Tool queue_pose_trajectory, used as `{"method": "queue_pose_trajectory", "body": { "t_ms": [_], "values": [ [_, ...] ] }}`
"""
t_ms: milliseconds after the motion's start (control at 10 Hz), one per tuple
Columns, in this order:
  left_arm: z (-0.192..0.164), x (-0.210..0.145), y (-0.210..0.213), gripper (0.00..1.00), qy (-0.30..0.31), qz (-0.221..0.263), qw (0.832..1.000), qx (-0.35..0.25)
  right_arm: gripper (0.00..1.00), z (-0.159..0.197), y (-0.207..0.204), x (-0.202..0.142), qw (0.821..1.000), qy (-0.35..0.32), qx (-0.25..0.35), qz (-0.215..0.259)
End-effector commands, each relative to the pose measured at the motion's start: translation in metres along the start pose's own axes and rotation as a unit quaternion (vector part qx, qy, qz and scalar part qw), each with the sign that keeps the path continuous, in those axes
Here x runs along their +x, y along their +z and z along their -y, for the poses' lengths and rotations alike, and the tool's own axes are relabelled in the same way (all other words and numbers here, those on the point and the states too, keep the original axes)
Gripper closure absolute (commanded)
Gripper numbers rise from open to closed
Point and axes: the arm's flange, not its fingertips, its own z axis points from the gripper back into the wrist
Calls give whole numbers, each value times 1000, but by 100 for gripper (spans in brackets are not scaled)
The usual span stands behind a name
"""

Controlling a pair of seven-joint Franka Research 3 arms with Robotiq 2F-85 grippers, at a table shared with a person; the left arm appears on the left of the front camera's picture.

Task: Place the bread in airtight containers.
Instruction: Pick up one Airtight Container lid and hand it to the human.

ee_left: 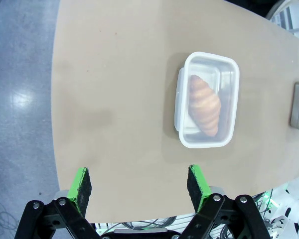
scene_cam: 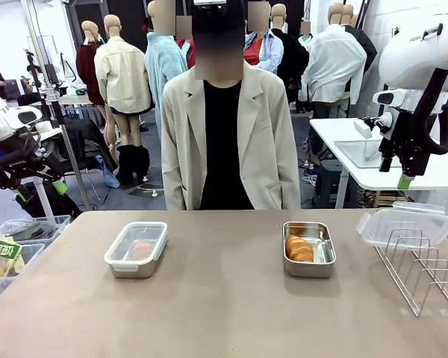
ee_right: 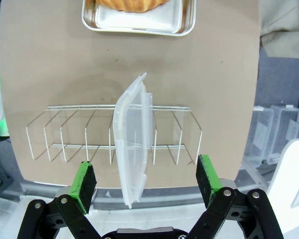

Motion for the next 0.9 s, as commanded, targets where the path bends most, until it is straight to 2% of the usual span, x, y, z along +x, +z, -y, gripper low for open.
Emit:
{"method": "queue_pose_trajectory", "body": {
  "t_ms": [0, 300, 800],
  "values": [
    [-1, 1, 2, 0, -1, 0, 1000, 8, 0, 0, 0, 0, 1000, 0, 0, 0],
    [-1, 1, 2, 0, -1, 0, 1000, 8, 0, 0, 0, 0, 1000, 0, 0, 0],
    [-1, 1, 2, 0, -1, 0, 1000, 8, 0, -8, -48, 4, 1000, -3, 17, -18]
  ]
}}
